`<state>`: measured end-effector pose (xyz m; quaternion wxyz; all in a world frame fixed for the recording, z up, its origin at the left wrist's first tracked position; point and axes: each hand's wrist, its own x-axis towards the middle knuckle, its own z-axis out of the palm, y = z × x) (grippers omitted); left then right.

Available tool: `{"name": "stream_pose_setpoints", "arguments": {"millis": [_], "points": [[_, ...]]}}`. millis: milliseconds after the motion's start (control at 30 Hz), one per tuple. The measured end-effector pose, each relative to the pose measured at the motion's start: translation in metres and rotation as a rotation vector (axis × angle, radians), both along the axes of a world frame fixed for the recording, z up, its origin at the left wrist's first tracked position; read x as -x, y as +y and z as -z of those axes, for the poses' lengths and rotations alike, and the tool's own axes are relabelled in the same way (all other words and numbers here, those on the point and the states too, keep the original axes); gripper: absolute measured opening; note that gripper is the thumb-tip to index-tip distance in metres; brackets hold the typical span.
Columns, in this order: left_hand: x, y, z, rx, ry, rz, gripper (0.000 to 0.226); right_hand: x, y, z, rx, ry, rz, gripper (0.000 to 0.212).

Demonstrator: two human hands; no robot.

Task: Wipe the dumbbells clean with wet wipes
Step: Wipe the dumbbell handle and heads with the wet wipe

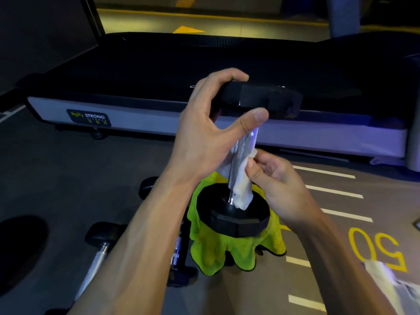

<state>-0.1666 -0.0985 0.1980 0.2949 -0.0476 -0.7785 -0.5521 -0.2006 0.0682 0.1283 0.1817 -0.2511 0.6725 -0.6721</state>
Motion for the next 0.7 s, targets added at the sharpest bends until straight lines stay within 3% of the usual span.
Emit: {"name": "stream_pose_setpoints", "arguments": {"millis": [267,500,633,700], "points": [[0.002,-0.013,0.000,-0.088,0.020,0.129,0.044,-0.002,-0.017,-0.006,0.094,-0.259,0.005,0.033],[-0.008,-0.043,0.010,-0.245,0.061,0.239,0.052,0.000,-0.029,-0.003,0.221,-0.466,-0.140,0.028],[-0.013,-0.050,0.014,-0.269,0.073,0.257,0.052,0.005,-0.038,-0.012,0.173,-0.458,-0.294,0.056],[-0.013,-0.050,0.014,-0.261,0.072,0.248,0.054,0.001,-0.039,-0.018,0.122,-0.375,-0.271,0.048]]}}
